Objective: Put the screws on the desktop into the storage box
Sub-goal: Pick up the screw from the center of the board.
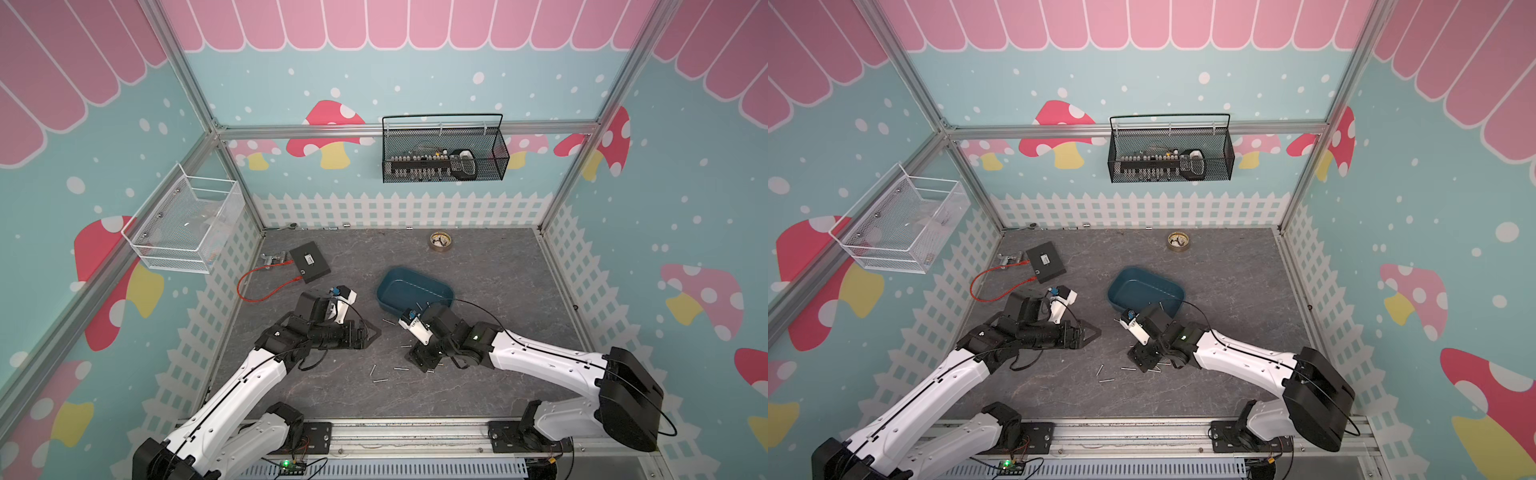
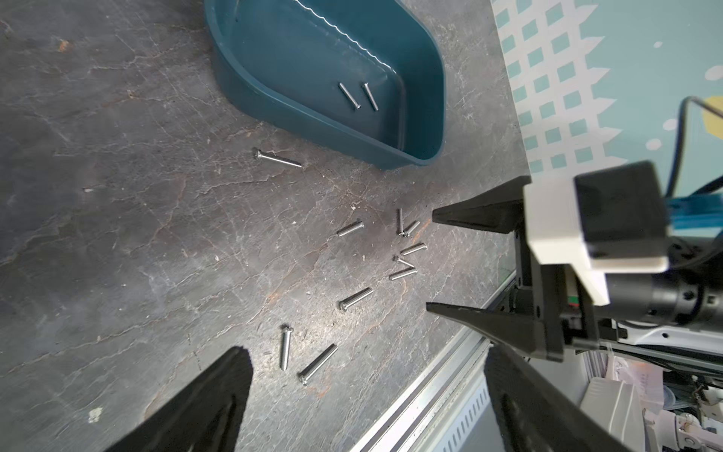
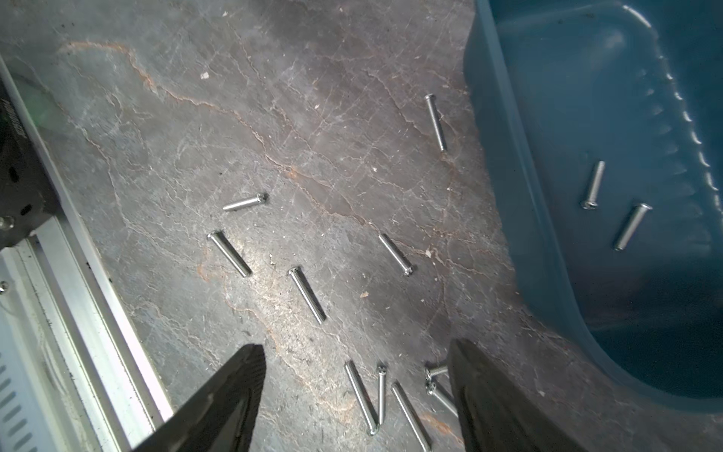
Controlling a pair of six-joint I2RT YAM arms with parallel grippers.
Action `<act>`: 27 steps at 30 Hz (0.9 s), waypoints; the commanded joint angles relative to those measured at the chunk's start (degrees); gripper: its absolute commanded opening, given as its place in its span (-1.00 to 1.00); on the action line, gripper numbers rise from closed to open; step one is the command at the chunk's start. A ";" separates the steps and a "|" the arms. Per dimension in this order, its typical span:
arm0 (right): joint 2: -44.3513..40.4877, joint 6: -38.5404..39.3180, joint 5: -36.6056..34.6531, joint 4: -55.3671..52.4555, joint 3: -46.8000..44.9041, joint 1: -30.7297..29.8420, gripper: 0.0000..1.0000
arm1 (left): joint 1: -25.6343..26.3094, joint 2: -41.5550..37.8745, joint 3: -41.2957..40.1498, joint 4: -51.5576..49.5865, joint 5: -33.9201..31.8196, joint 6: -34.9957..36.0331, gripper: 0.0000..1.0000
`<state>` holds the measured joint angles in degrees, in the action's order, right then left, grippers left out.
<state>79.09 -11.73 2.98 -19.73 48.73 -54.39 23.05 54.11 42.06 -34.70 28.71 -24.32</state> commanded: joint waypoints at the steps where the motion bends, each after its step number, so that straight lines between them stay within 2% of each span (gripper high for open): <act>1: 2.41 1.22 -2.48 -0.32 1.69 -1.75 0.54 | -1.68 -1.27 -1.88 2.68 3.01 -0.65 0.92; 14: 8.30 1.45 -2.50 2.81 1.90 -4.42 0.33 | -6.82 -1.81 -3.67 6.84 8.53 0.04 0.89; 27: 13.45 1.18 -3.32 4.79 2.88 -7.24 0.19 | -7.87 -0.99 -4.36 10.09 9.36 0.16 0.89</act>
<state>91.22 -10.72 0.47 -15.64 50.04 -60.64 15.68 53.30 38.61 -26.46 37.04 -25.06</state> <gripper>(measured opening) 0.598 0.947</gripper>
